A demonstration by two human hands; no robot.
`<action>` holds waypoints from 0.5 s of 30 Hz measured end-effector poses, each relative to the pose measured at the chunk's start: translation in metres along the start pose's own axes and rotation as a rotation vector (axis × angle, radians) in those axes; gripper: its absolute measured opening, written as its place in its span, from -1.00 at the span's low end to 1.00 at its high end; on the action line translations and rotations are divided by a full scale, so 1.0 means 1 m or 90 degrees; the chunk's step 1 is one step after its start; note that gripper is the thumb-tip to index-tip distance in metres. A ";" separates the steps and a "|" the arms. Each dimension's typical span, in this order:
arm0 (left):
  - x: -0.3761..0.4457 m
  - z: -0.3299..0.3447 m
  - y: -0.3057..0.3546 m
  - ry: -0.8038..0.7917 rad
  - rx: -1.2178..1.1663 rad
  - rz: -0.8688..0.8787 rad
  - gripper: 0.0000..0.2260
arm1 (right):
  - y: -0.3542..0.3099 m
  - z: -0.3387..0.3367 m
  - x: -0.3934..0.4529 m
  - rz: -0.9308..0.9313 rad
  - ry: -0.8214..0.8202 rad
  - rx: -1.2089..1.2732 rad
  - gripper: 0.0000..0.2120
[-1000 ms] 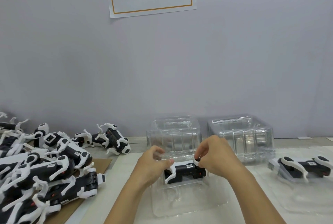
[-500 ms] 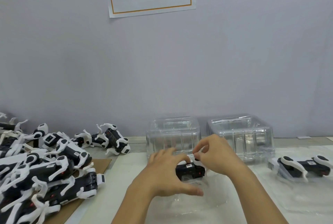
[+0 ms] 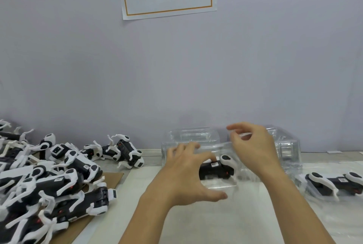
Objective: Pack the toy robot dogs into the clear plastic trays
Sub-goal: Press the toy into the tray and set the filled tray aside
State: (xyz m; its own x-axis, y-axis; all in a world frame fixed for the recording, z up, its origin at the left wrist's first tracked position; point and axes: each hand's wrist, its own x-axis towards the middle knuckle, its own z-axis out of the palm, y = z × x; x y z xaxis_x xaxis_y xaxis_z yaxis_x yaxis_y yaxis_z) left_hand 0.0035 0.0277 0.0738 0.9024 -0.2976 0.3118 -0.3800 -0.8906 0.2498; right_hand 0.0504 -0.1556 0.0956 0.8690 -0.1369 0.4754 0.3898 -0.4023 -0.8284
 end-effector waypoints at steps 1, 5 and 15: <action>0.000 -0.004 0.002 0.037 0.014 0.013 -0.28 | -0.003 -0.003 0.000 -0.008 0.007 0.015 -0.82; 0.002 -0.019 0.009 0.226 0.137 0.048 -0.28 | -0.013 -0.008 0.000 -0.036 -0.004 0.053 -0.71; 0.002 -0.026 0.004 0.378 0.229 0.043 -0.35 | -0.021 -0.002 -0.005 -0.127 -0.052 0.139 -0.51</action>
State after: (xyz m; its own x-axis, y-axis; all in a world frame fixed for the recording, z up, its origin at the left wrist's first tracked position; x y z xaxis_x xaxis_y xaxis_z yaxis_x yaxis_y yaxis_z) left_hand -0.0014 0.0322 0.0990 0.5766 -0.2096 0.7897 -0.2483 -0.9658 -0.0749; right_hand 0.0368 -0.1482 0.1115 0.7865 0.0017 0.6176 0.6043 -0.2087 -0.7689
